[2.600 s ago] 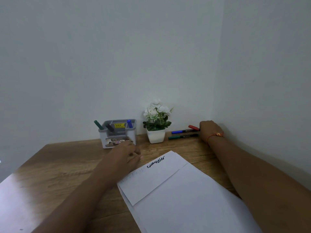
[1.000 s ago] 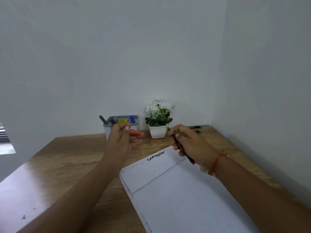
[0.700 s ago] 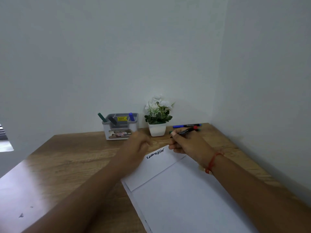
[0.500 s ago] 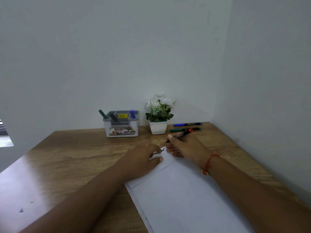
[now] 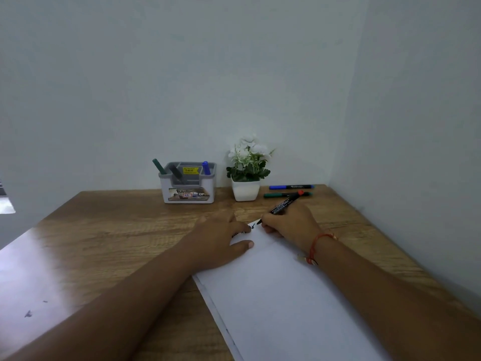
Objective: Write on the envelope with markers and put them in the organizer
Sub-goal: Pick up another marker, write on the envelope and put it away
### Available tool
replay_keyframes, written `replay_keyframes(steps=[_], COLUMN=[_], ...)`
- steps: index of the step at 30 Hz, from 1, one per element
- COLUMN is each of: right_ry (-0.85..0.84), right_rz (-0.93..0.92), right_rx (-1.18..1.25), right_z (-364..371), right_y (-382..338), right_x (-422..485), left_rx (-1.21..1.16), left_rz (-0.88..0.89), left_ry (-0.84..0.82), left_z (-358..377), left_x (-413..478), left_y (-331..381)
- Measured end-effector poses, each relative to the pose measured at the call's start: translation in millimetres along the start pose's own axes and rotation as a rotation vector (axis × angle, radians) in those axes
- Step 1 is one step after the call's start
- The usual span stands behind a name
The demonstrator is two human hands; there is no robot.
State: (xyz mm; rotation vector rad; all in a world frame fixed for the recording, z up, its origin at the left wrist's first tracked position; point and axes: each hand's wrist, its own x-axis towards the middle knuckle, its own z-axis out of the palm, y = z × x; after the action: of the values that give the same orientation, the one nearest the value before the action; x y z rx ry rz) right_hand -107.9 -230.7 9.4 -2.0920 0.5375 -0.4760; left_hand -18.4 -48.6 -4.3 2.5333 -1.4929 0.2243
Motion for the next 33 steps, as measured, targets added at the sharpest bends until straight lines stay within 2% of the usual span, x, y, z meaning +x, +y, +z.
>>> replay_keyframes(steps=[24,29,33], right_ry=[0.015,0.069,-0.063], right_rz=[0.025,0.113,0.148], right_rx=[-0.083,0.123,0.075], right_z=[2.7,-1.0,-6.7], right_y=[4.9,7.3,-1.0], right_x=[9.7,12.7,15.1], left_rx=[0.007,-0.006,-0.012], left_rz=[0.005,0.001,0.003], left_ry=[0.000,-0.008,-0.004], left_z=[-0.4,-2.6,-3.6], left_x=[1.3,0.7,-0.9], left_y=[0.8,1.1,1.9])
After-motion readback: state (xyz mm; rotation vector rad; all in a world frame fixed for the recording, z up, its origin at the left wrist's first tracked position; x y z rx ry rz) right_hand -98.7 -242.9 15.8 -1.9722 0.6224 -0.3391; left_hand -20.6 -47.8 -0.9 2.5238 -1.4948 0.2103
